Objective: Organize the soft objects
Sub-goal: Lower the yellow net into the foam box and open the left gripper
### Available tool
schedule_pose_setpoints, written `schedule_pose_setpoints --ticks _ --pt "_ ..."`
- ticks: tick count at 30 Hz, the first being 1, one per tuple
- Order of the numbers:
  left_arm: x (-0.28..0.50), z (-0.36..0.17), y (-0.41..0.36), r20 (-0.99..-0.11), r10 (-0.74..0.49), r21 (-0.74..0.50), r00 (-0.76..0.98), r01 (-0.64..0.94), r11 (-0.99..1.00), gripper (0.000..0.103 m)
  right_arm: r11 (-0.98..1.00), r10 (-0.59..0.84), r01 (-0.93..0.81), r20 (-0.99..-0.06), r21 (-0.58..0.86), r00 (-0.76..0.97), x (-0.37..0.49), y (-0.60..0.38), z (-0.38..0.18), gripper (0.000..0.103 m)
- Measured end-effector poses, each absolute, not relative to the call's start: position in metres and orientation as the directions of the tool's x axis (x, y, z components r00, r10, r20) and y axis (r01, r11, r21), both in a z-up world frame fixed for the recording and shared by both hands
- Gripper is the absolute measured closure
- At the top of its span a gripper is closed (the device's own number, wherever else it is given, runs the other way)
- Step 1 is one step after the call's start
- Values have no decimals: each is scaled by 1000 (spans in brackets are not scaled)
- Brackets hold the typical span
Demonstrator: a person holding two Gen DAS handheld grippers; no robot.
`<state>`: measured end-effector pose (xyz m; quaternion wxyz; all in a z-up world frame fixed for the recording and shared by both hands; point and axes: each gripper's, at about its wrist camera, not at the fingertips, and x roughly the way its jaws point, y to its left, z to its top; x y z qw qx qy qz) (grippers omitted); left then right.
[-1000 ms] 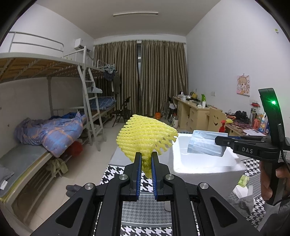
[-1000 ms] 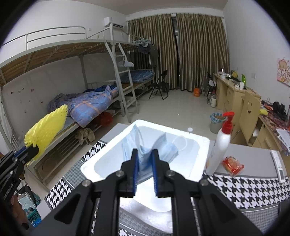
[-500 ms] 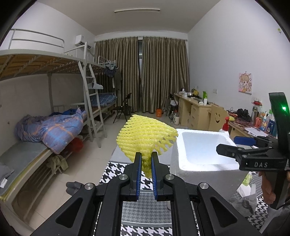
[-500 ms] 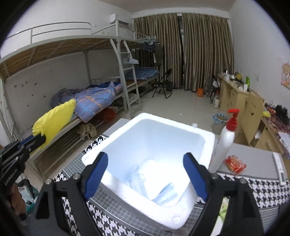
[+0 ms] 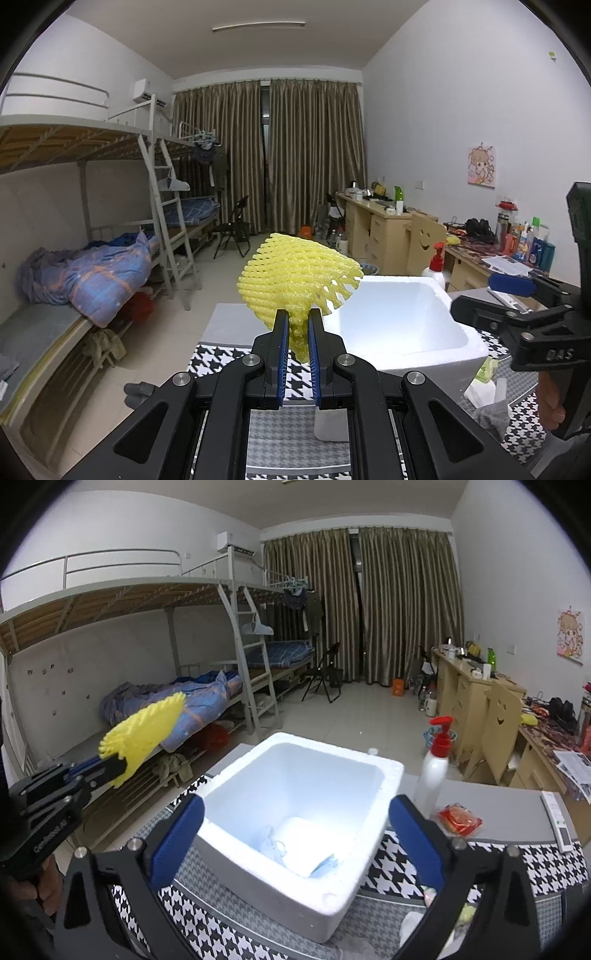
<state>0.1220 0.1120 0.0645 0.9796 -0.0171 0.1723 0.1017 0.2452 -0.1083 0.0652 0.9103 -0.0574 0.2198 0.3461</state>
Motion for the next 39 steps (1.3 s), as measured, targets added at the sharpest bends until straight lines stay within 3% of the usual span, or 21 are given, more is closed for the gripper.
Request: schedule_pose_setpoints --ticks 14,39 --pt "144 69 81 -337 98 -1 936 -105 994 92 798 546 -602 -415 -7 728 241 -141 63 1" --pt "186 60 52 -410 -7 9 912 12 1000 92 858 458 -513 -427 -17 780 242 -184 50 1"
